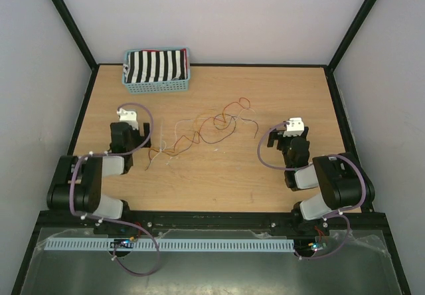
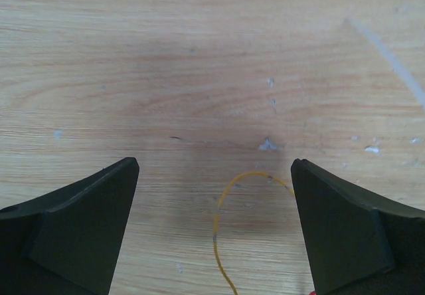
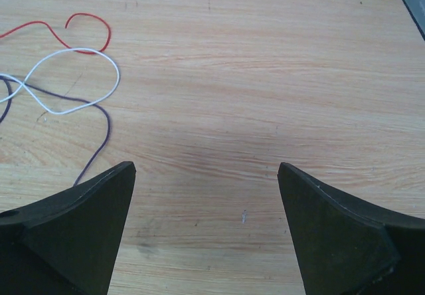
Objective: Zip-tie the wires
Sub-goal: Reset both arms
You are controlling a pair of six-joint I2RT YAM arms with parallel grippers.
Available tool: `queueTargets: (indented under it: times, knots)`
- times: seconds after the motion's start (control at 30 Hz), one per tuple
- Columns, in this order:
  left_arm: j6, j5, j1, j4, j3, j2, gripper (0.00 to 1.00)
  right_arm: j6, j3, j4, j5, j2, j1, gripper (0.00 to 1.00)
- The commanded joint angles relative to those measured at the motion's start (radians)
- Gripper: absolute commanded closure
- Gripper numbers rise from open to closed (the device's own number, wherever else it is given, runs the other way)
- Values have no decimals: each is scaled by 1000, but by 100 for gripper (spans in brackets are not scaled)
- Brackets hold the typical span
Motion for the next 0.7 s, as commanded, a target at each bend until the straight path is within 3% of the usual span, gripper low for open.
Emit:
queueTargets:
  times: [0.0,0.03,0.23,0.67]
  knots:
    - [99,47,-12,501,-87,148,1,-2,15,60,21,2,5,1]
    - [104,51,-14,516,-88,154,1,-1,18,47,25,-1,7,1]
    - [52,-8,0,249,22,135,1,-3,27,31,38,-1,12,1]
    - [59,-10,-3,269,16,139,1,-4,24,36,38,-3,13,1]
